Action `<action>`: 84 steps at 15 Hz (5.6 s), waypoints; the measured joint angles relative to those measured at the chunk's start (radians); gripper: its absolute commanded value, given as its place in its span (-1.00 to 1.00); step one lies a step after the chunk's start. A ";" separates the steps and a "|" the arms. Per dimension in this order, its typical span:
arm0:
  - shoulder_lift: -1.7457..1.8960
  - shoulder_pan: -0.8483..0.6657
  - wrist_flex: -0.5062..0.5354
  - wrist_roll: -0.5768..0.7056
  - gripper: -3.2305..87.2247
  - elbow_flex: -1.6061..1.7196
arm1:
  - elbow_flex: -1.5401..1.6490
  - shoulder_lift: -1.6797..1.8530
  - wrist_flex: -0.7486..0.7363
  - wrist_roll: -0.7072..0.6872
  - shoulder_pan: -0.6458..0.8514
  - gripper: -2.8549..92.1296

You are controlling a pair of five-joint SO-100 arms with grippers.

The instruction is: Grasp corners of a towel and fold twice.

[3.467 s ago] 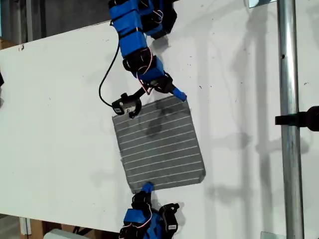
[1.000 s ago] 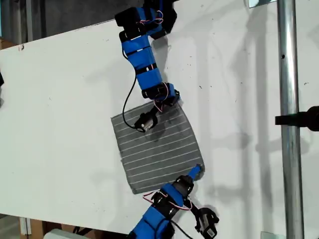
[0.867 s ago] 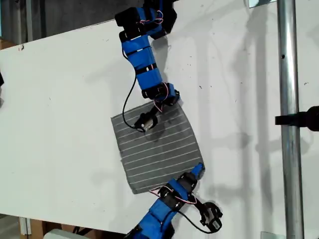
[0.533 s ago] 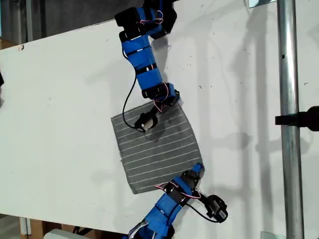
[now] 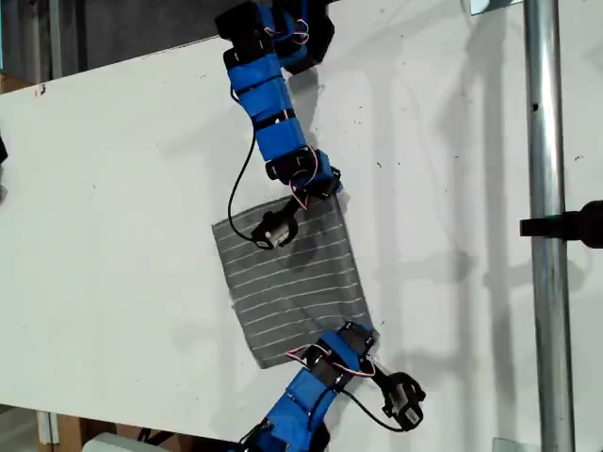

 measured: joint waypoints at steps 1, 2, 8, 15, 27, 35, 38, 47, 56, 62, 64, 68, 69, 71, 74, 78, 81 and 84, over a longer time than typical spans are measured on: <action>0.040 0.014 -0.002 0.077 -0.99 -0.018 | -0.038 0.000 0.037 -0.006 -0.044 -0.94; 0.083 0.031 -0.021 0.147 -0.99 -0.032 | -0.083 0.000 0.054 -0.017 -0.092 -0.94; 0.546 -0.183 -0.008 0.198 -1.00 0.199 | -0.118 0.123 0.017 -0.120 0.135 -0.94; 1.026 -0.767 0.115 0.245 -1.00 0.577 | -0.117 0.072 -0.331 -0.275 0.534 -0.94; 1.310 -0.733 -0.005 0.149 -0.99 0.911 | 0.048 0.181 -0.472 -0.252 0.581 -0.94; 1.362 -0.620 -0.002 0.089 -0.46 1.017 | -0.080 -0.126 -0.209 -0.126 0.552 -0.21; 1.724 -0.538 0.198 0.124 -0.61 0.934 | -0.072 0.077 -0.015 -0.132 0.594 -0.13; 1.911 -0.451 0.218 0.161 -0.72 1.026 | 0.506 0.676 -0.132 -0.020 0.641 -0.10; 2.010 -0.258 0.071 0.446 -0.98 1.003 | 0.499 0.247 -0.512 0.008 0.663 -0.06; 2.010 -0.249 0.049 0.483 -0.94 1.003 | 0.091 -0.107 -0.588 0.008 0.644 -0.59; 2.010 -0.249 0.049 0.483 -0.93 1.003 | -0.011 -0.183 -0.606 0.015 0.621 -0.94; 2.010 -0.249 0.044 0.483 -0.90 1.006 | -0.087 -0.153 -0.407 0.005 0.571 -0.94; 2.010 -0.249 0.044 0.483 -0.90 1.008 | -0.032 -0.054 -0.319 0.005 0.575 -0.94; 2.010 -0.250 0.043 0.483 -0.88 1.009 | 0.097 0.190 -0.144 0.018 0.554 -0.94; 2.010 -0.258 0.031 0.483 -0.87 1.022 | 0.262 0.443 0.192 0.170 0.456 -0.94; 2.010 -0.258 0.031 0.483 -0.87 1.023 | 0.397 0.591 0.568 0.505 0.301 -0.94; 2.011 -0.259 0.025 0.483 -0.86 1.023 | 0.411 0.692 0.291 0.413 0.253 -0.94; 2.011 -0.259 0.025 0.483 -0.86 1.023 | 0.411 0.675 -0.183 0.313 0.288 -0.94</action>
